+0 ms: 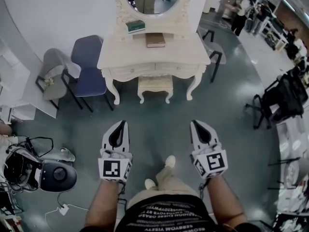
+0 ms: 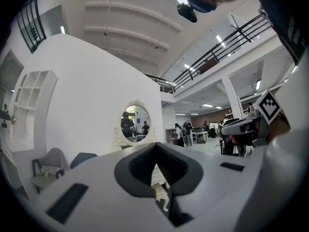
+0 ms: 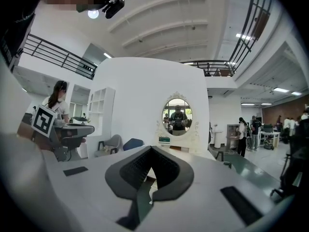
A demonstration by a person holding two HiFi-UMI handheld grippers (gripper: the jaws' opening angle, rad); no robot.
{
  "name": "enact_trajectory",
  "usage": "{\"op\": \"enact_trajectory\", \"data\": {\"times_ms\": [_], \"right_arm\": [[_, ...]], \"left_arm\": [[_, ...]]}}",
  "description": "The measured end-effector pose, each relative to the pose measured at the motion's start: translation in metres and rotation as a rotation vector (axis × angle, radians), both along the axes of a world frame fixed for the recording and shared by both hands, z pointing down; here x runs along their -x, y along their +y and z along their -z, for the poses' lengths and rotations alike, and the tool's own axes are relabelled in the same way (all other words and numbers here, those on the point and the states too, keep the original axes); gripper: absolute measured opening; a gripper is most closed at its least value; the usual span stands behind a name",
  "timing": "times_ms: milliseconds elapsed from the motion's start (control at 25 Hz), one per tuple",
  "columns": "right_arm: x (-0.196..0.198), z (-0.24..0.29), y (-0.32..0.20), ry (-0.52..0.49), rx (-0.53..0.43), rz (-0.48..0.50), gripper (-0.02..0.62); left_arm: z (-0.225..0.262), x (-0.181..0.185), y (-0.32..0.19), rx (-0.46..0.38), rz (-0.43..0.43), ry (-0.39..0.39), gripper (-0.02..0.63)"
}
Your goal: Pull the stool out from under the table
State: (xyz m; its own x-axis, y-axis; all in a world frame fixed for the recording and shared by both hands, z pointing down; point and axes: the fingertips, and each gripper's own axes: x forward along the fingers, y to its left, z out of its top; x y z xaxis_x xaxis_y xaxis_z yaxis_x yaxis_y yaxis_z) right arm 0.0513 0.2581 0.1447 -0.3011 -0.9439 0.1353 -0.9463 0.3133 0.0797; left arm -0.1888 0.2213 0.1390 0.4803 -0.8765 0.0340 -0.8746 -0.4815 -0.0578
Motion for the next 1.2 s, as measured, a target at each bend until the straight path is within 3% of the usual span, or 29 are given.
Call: {"op": "enact_trajectory", "data": {"times_ms": [640, 1200], "right_arm": [[-0.036, -0.027, -0.125, -0.007, 0.052, 0.061, 0.002], [-0.093, -0.030, -0.190, -0.020, 0.069, 0.122, 0.002]], "left_arm": [[-0.013, -0.045, -0.118, 0.047, 0.051, -0.020, 0.002], [-0.016, -0.098, -0.177, 0.075, 0.094, -0.028, 0.002]]}}
